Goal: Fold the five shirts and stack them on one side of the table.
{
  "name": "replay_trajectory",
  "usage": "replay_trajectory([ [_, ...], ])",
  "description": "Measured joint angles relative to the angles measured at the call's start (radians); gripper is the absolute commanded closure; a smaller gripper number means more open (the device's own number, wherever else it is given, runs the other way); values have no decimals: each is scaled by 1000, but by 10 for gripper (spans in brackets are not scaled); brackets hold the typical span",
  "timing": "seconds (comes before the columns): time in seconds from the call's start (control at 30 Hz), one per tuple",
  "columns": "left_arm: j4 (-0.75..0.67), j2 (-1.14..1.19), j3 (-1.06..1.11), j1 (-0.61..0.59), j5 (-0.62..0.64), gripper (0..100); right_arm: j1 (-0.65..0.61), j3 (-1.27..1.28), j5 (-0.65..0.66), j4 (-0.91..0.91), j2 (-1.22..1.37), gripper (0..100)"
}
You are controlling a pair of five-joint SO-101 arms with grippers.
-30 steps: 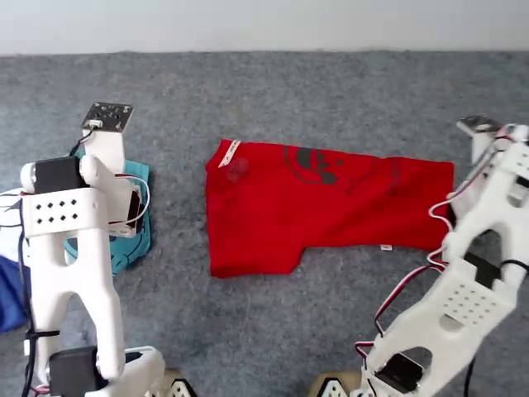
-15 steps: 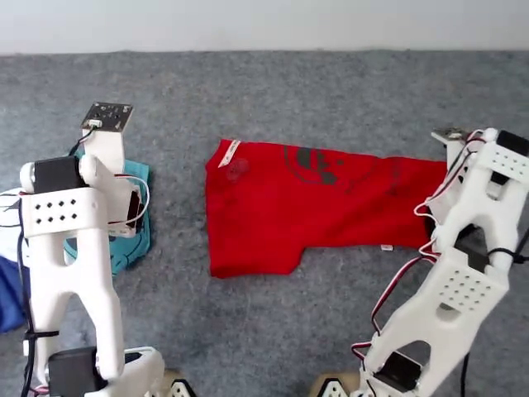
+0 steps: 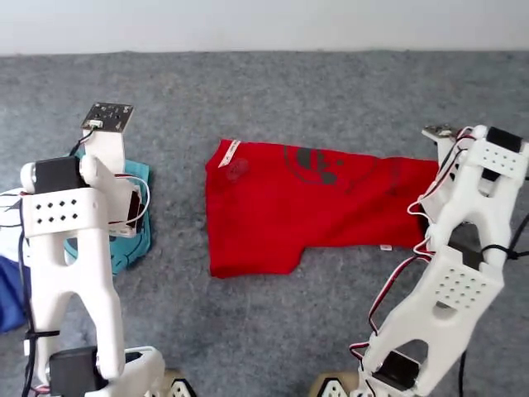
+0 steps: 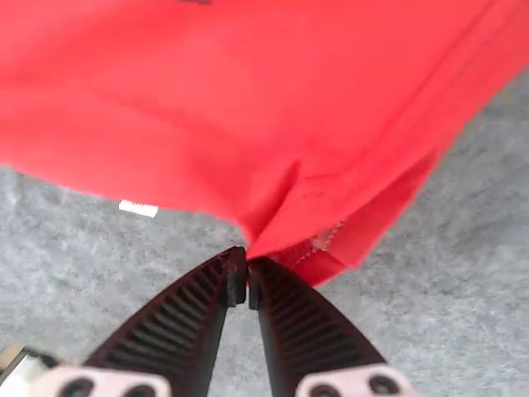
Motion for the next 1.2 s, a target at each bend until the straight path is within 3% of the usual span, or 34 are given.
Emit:
replay_trajectory([
  [0.33, 0, 0, 0, 0, 0, 930, 8, -3, -17, 0, -2, 973],
  [0.63, 0, 0, 0, 0, 0, 930, 97, -49, -17, 0, 14, 744],
  [0.8, 0, 0, 0, 0, 0, 931, 104, -110, -17, 0, -40, 783],
  [1.0, 0, 0, 0, 0, 0, 935, 18, -121, -17, 0, -55, 937],
  [1.2, 0, 0, -94, -101, 0, 935, -14, -124, -17, -98, 63, 988],
])
